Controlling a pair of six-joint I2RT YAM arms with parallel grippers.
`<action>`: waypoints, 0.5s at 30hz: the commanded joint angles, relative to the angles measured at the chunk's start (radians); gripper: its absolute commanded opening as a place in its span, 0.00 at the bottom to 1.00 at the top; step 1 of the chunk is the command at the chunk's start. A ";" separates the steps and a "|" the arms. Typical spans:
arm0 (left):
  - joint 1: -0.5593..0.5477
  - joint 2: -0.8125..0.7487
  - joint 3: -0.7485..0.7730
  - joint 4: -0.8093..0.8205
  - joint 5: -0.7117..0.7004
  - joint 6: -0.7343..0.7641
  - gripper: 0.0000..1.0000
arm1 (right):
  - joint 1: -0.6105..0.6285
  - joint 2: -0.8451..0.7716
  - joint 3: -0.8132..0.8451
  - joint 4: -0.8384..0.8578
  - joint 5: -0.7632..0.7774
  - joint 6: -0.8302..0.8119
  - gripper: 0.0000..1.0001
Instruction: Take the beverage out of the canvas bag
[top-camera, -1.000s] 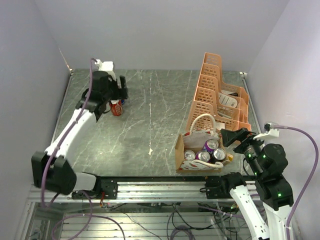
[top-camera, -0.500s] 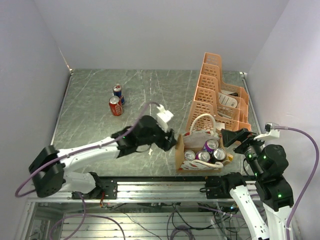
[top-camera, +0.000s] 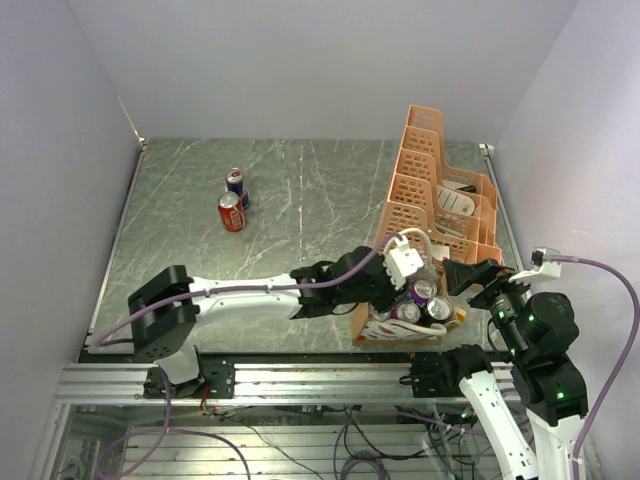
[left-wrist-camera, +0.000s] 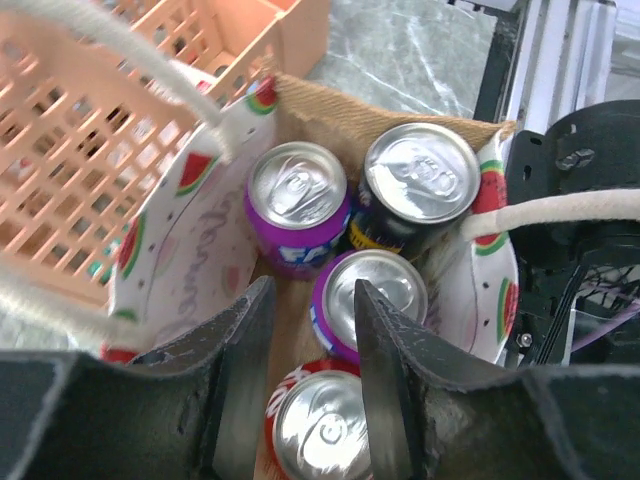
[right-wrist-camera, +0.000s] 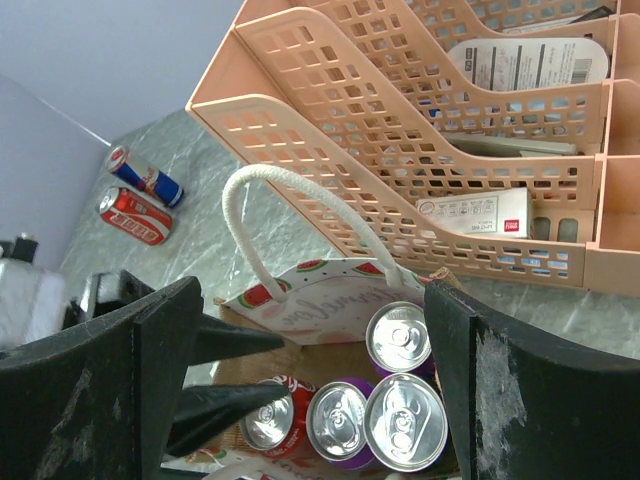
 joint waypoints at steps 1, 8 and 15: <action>-0.050 0.080 0.075 0.065 0.028 0.132 0.47 | -0.007 -0.004 0.000 0.019 -0.013 -0.019 0.92; -0.056 0.208 0.172 0.064 0.165 0.187 0.55 | -0.009 -0.004 0.000 0.018 -0.007 -0.017 0.92; -0.058 0.293 0.223 0.090 0.216 0.198 0.74 | -0.012 -0.006 0.000 0.019 -0.008 -0.017 0.92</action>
